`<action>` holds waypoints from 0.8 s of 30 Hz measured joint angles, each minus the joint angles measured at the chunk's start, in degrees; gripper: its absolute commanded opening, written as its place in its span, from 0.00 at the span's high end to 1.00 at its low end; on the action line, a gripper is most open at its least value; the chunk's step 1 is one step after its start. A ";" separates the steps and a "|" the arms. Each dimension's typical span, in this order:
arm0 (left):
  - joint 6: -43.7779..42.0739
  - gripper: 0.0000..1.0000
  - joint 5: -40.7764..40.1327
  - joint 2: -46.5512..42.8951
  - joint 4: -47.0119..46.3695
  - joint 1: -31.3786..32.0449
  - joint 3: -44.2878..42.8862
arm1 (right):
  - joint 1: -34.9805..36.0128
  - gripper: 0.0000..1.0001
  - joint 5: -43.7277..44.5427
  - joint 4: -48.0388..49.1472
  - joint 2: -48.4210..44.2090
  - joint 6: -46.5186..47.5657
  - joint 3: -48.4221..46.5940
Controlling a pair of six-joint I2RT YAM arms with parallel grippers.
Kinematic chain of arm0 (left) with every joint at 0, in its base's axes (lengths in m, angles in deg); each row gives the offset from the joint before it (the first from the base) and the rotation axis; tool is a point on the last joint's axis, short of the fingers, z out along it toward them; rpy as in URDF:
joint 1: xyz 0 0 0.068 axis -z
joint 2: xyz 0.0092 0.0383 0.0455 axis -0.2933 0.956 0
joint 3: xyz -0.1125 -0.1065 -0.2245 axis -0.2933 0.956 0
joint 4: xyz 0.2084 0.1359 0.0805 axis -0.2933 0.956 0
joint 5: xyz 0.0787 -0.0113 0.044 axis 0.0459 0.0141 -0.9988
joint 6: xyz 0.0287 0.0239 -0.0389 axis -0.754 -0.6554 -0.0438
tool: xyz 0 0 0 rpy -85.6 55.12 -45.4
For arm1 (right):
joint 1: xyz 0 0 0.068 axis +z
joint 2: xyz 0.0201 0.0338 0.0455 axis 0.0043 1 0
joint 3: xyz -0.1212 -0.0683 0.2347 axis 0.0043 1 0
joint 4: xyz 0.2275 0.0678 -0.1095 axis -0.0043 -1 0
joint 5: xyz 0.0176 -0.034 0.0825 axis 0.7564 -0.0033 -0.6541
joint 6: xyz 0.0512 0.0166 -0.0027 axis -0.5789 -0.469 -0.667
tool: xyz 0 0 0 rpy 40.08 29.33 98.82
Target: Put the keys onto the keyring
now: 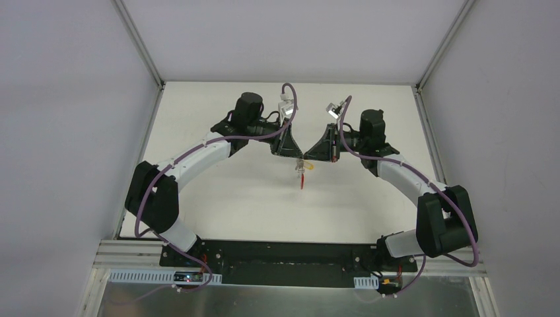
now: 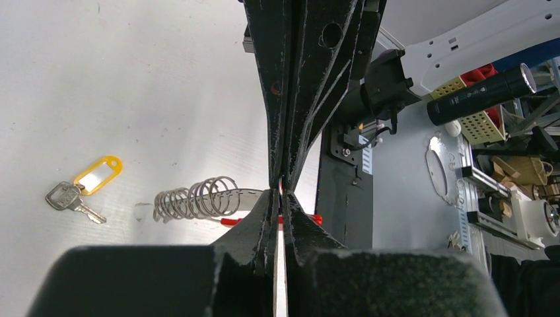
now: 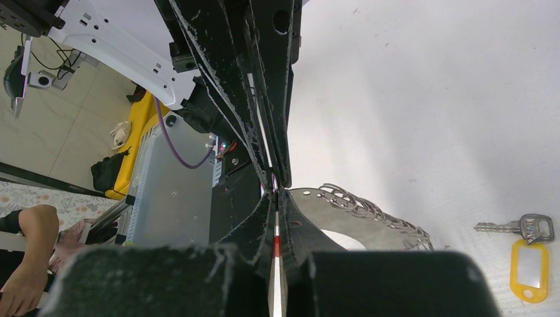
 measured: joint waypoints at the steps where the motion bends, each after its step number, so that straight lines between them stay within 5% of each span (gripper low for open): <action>1: 0.09 1.00 0.02 0.00 -0.04 0.02 0.00 | 0.00 1.00 0.00 0.02 0.00 -0.07 0.00; 6: 0.00 1.00 -0.04 0.00 0.02 0.02 0.00 | 0.00 1.00 0.00 0.02 0.00 -0.17 0.00; 11: -6.27 1.00 -2.36 -0.04 5.40 0.09 -1.27 | -0.24 0.64 0.28 -0.48 0.00 0.20 0.13; 14: -13.97 1.00 -6.43 -1.14 12.09 0.15 -1.38 | -1.99 0.54 0.28 -1.25 -0.13 1.33 0.13; 24: -40.28 1.00 -22.84 -12.87 23.87 4.79 2.60 | -7.61 0.50 1.40 -4.83 -1.51 5.68 0.11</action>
